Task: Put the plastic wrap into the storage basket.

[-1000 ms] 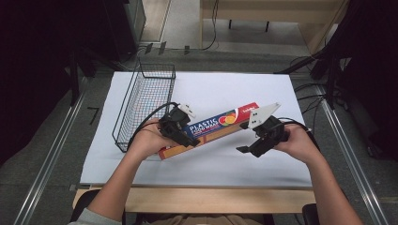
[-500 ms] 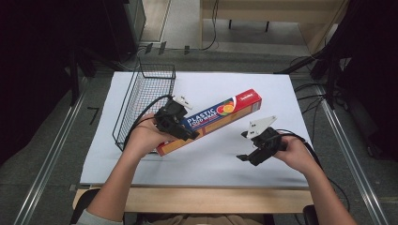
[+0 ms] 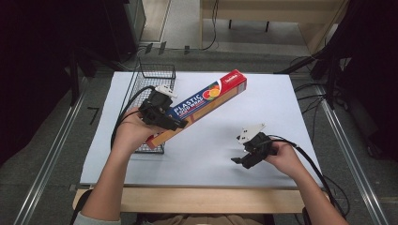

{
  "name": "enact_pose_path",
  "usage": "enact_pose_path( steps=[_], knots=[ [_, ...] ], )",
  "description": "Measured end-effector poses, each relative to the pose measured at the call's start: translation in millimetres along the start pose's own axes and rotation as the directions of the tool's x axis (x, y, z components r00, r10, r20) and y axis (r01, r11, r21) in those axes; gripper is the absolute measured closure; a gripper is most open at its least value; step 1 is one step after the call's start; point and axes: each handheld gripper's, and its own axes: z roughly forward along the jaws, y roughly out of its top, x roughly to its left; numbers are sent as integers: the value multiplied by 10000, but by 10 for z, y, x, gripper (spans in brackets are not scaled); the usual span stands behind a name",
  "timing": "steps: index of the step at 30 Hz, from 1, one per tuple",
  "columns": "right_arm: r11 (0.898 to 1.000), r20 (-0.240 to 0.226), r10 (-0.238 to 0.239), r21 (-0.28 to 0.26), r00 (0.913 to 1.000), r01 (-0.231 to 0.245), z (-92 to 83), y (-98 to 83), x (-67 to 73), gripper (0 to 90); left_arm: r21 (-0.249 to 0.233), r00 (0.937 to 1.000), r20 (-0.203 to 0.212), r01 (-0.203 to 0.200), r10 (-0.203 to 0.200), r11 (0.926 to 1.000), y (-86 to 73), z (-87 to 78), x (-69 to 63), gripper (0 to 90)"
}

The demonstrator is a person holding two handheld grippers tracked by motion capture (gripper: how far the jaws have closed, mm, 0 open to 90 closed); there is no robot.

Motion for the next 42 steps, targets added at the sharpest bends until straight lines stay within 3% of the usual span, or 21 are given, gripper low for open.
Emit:
enact_pose_path(
  steps=[5,10,13,16,19,20,23,25,27,28,29,30,31,32,33,34,35,38,40,42],
  knots=[
    [9999,119,96,97,9999,-97,37,-27,-20,203,-84,9994,-246,260,-262,9996,-42,-51,63,400],
    [9997,94,165,205,9998,-166,80,-49,-35,204,-80,9947,-800,646,-651,9979,-101,-111,156,400],
    [9996,149,226,138,9996,-228,86,-45,-41,204,-99,9885,-1147,984,-989,9951,-156,-150,237,401],
    [9997,121,216,144,9997,-217,91,-47,-50,204,-194,9845,-1273,1193,-1208,9927,-188,-176,288,400],
    [9994,198,260,215,9995,-264,99,-48,-57,204,-340,9747,-1402,1710,-1741,9847,-236,-202,387,400],
    [9994,212,269,233,9994,-274,102,-48,-57,204,-340,9747,-1402,1710,-1741,9847,-236,-202,387,400],
    [9992,273,274,266,9993,-282,110,-48,-58,204,-358,9528,-1843,2389,-2413,9704,-274,-162,497,400],
    [9992,259,273,280,9993,-280,114,-49,-64,205,-361,9417,-2002,2688,-2705,9625,-274,-131,545,400],
    [9992,242,278,272,9993,-284,114,-49,-69,205,-299,9338,-2134,2875,-2871,9573,-266,-104,600,401],
    [9992,242,278,272,9993,-284,114,-49,-69,205,-299,9338,-2134,2875,-2871,9573,-266,-104,600,400],
    [9993,238,265,253,9994,-271,111,-50,-71,205,-352,9245,-2217,3103,-3102,9500,-262,-85,662,401],
    [9993,227,254,253,9994,-260,112,-51,-71,205,-352,9245,-2217,3103,-3102,9500,-262,-85,662,400],
    [9992,275,274,268,9992,-282,112,-51,-66,205,-418,9123,-2361,3344,-3346,9415,-258,-76,720,401],
    [9992,275,274,268,9992,-282,112,-51,-66,205,-418,9123,-2361,3344,-3346,9415,-258,-76,720,401],
    [9991,248,260,326,9994,-268,113,-52,-64,205,-456,8987,-2523,3591,-3586,9322,-260,-68,775,401],
    [9991,248,260,326,9994,-268,113,-52,-64,205,-456,8987,-2523,3591,-3586,9322,-260,-68,775,401],
    [9992,234,231,325,9995,-238,115,-52,-63,205,-425,8929,-2640,3671,-3648,9292,-260,-67,792,401],
    [9993,215,215,303,9995,-221,115,-52,-59,205,-445,8716,-2958,3961,-3908,9171,-270,-48,842,401],
    [9993,195,210,300,9996,-216,117,-52,-62,205,-443,8528,-3286,4154,-4059,9086,-269,-14,873,400],
    [9993,194,210,309,9996,-216,117,-52,-62,205,-425,8493,-3366,4179,-4068,9075,-272,-6,886,401]
  ],
)
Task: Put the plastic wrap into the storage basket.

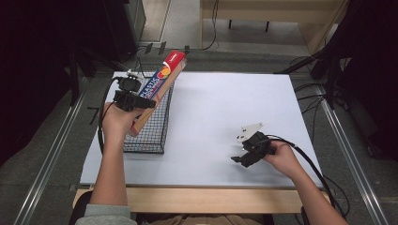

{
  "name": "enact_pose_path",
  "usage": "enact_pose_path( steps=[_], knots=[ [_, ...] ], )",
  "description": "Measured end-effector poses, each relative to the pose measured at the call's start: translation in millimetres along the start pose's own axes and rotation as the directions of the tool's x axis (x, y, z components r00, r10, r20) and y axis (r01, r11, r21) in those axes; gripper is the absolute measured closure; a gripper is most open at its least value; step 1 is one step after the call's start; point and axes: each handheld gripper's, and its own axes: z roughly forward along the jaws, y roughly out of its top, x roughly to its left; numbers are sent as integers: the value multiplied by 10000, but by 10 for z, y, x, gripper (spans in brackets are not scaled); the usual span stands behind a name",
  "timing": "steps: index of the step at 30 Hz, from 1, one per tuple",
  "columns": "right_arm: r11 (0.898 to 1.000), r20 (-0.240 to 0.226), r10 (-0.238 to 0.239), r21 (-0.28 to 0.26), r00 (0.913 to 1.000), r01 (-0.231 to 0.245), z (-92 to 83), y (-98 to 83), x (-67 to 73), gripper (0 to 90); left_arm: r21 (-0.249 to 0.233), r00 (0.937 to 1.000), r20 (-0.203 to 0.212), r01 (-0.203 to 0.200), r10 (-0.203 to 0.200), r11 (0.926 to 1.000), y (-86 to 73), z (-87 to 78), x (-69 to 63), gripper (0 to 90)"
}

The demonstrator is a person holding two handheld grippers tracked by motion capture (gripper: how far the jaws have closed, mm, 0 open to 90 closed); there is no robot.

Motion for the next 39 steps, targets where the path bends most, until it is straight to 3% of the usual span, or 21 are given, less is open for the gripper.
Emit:
enact_pose_path(
  steps=[5,9,10,13,17,23,39],
  knots=[
    [10000,42,51,-51,10000,-50,-11,-1,-4,205,63,9973,-516,519,-515,9986,-8,55,57,400],
    [10000,61,-8,-22,10000,8,-11,-2,-2,205,-46,9925,-429,1145,-1146,9934,-41,116,135,400],
    [10000,61,-8,-22,10000,8,-11,-2,-2,205,-46,9925,-429,1145,-1146,9934,-41,116,135,400],
    [10000,41,27,-27,10000,-27,-11,0,-1,205,201,9858,-1002,1373,-1346,9903,-55,179,145,400],
    [10000,48,-15,-42,10000,15,-11,-1,-2,205,293,9832,-1066,1518,-1479,9880,-73,239,147,400],
    [10000,-13,-17,-58,10000,17,-9,-1,3,205,557,9823,-1338,1398,-1314,9886,-57,347,98,399],
    [9999,16,-54,-154,10000,54,-24,2,2,205,723,9809,-1161,1651,-1561,9836,-131,630,87,398]
  ],
)
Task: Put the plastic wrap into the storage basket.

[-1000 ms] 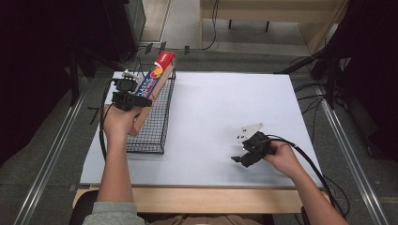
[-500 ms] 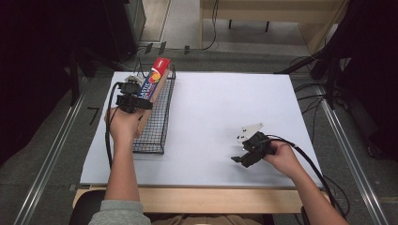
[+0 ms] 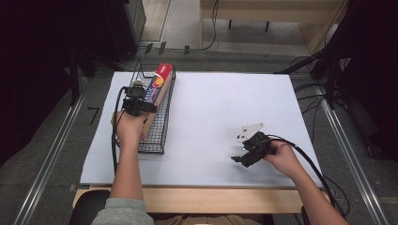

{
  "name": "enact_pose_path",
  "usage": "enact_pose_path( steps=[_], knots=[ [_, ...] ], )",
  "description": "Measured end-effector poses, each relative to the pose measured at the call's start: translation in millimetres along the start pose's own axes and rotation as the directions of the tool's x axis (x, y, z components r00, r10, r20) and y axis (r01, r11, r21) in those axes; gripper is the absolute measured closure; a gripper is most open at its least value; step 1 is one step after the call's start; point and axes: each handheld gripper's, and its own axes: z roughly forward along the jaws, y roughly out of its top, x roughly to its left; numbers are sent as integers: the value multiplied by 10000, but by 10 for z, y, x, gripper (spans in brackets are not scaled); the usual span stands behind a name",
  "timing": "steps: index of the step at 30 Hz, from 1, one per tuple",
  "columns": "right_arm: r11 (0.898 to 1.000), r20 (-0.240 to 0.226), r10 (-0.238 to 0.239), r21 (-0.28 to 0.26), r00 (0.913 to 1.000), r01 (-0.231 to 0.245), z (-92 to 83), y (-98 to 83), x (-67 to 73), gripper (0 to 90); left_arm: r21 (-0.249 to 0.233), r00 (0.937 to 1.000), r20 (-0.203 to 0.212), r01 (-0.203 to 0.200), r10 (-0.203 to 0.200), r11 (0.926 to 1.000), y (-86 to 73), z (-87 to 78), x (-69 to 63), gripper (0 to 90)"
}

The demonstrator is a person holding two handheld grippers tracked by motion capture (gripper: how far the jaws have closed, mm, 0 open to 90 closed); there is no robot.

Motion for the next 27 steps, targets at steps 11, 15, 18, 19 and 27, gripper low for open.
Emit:
enact_pose_path(
  steps=[11,15,18,19,27],
  knots=[
    [10000,49,30,12,10000,-30,1,2,-7,205,488,9995,-251,-169,182,9987,-39,123,-51,394],
    [10000,23,31,31,10000,-31,4,2,-8,206,402,9998,-176,-58,65,9992,-38,124,-62,393],
    [10000,15,16,14,10000,-16,2,0,-5,206,295,9999,5,-123,123,9995,-43,115,-65,383],
    [10000,42,21,17,10000,-21,0,1,-6,206,179,9999,86,-130,129,9998,-42,108,-68,373],
    [10000,50,27,-19,10000,-27,-5,0,-6,206,-609,9930,1099,-357,423,9975,7,-167,-52,334]
  ],
)
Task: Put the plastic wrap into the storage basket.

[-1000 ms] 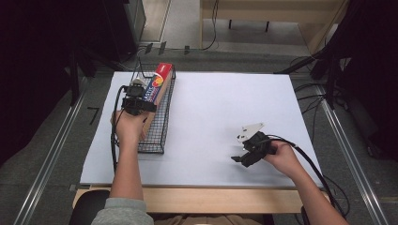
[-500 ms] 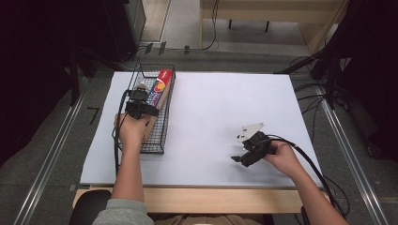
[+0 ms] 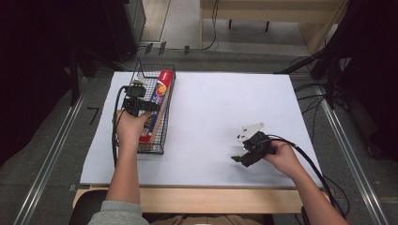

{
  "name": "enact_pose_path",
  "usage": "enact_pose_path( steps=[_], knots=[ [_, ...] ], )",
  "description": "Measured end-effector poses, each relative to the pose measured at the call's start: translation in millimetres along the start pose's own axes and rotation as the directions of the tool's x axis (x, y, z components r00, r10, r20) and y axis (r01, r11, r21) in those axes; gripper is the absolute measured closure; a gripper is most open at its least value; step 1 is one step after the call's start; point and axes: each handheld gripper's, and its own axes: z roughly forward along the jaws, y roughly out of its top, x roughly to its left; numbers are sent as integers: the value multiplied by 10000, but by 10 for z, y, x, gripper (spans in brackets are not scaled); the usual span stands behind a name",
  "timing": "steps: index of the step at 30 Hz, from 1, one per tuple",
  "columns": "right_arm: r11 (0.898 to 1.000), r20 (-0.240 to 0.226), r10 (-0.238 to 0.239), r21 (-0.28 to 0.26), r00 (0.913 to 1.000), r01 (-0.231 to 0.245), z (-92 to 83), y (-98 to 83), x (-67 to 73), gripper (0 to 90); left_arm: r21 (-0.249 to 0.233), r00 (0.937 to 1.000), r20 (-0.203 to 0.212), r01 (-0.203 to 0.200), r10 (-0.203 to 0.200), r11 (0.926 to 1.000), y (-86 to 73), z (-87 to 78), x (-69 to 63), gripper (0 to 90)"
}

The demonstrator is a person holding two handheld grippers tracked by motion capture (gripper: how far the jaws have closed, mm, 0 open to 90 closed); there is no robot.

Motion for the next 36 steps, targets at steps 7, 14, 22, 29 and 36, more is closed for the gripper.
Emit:
enact_pose_path(
  steps=[7,14,22,29,36],
  knots=[
    [9996,-118,209,-171,9997,-211,-18,3,-12,206,68,9953,836,-488,480,9988,-44,-150,-47,302],
    [9987,-6,446,-232,9990,-446,-34,9,-28,206,157,9747,1832,-1334,1283,9909,-141,-349,-161,291],
    [9951,23,911,-393,9958,-910,-63,14,-50,205,-381,9164,2791,-2881,2870,9568,-303,-402,-396,287],
    [9916,109,1231,-415,9923,-1225,-71,-16,-73,205,-1051,8443,3603,-3858,3967,9166,-501,-349,-622,284],
    [9896,169,1391,-406,9901,-1383,-58,-44,-69,205,-1077,8003,3825,-4577,4617,8826,-607,-237,-818,281]
  ],
)
